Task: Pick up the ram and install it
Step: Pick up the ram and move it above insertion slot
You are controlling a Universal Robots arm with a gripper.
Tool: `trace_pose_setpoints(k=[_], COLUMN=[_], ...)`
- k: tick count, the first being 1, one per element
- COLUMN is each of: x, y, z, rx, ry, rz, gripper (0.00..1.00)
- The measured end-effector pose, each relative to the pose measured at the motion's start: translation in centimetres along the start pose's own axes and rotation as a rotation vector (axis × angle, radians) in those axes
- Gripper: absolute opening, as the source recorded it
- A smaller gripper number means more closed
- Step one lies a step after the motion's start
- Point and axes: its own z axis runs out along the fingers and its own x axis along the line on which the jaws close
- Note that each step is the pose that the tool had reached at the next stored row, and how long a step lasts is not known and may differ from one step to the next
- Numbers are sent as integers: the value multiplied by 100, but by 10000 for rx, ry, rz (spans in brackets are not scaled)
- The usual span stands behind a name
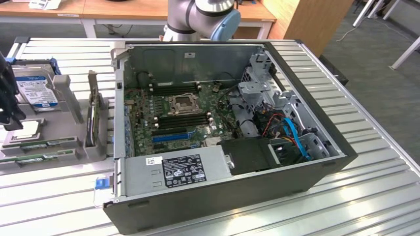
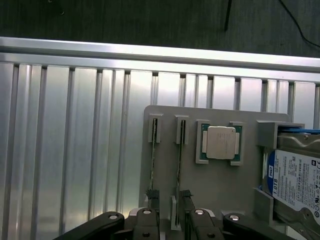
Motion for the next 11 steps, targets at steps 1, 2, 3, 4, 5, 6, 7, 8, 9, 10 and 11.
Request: trace_pose_setpoints(k=[1, 2, 3, 4, 5, 6, 7, 8, 9, 10, 11], x=[2, 2, 2, 3, 3, 3, 4, 4, 6, 7, 8], y=[0, 0, 0, 0, 0, 0, 0, 0, -1, -1, -1], z=[0, 0, 0, 0, 0, 1, 7, 16, 27, 41, 56], rx=[-1, 0, 0, 1, 1, 1, 2, 0, 0, 0, 1], ry=[0, 0, 0, -1, -1, -1, -2, -1, -1, 0, -1], rz=[1, 2, 2, 1, 0, 0, 0, 1, 0, 0, 1], gripper=[29, 29, 29, 29, 29, 29, 29, 29, 29, 29, 29])
